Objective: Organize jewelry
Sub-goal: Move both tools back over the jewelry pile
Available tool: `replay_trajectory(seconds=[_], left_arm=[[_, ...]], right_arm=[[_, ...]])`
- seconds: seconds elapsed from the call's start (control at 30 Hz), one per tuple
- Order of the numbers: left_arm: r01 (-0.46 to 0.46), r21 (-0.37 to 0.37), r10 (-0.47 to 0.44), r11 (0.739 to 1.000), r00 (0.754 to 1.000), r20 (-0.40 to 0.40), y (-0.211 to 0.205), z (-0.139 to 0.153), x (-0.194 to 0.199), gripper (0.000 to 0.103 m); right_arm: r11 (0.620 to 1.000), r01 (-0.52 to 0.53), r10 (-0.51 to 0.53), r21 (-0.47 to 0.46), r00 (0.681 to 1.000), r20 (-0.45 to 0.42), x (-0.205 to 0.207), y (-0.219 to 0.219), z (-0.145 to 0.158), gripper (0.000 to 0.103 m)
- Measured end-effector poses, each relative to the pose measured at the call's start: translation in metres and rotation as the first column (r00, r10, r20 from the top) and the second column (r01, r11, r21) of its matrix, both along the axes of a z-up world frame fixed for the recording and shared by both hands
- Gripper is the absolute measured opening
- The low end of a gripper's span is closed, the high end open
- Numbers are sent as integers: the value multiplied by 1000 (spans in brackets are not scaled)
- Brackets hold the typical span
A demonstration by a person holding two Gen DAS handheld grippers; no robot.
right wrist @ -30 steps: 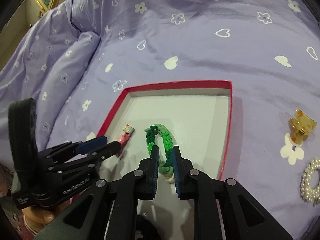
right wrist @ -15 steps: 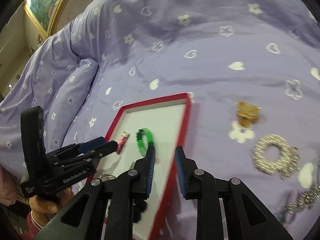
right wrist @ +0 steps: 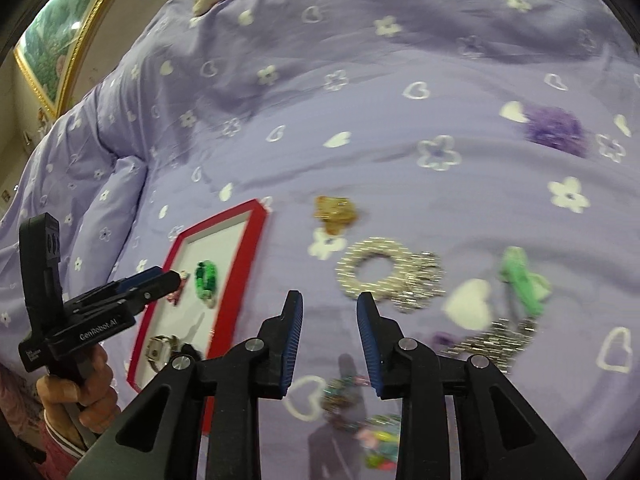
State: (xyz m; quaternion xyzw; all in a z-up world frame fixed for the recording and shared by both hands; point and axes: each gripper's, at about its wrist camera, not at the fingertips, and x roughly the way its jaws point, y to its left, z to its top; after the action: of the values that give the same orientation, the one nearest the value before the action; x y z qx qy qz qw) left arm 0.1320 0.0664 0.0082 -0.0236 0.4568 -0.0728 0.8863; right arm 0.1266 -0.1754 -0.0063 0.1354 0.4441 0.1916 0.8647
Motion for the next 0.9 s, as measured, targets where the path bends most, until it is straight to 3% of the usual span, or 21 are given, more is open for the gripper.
replay_trajectory(seconds=[0.43,0.6,0.73,0.9], left_arm=[[68,-6,-68,998,997,-22,-43,-8,27,61],[84,-8,-84,996,996,-40,-59,-16,46,62],[97,-25,-98,995,994,-47,-70,-23,66,70],[104,0,-104,995,992,-72,-90,-39,92,70]], right_arm=[[988,129,-126,-86,991,34,-10,-69,-1,41],[986,139,-139,-90,990,14,0,-78,-13,42],[984,142,-143,-107,990,-3,8,-81,-23,42],[981,149,-154,-120,988,-27,18,-87,-36,42]])
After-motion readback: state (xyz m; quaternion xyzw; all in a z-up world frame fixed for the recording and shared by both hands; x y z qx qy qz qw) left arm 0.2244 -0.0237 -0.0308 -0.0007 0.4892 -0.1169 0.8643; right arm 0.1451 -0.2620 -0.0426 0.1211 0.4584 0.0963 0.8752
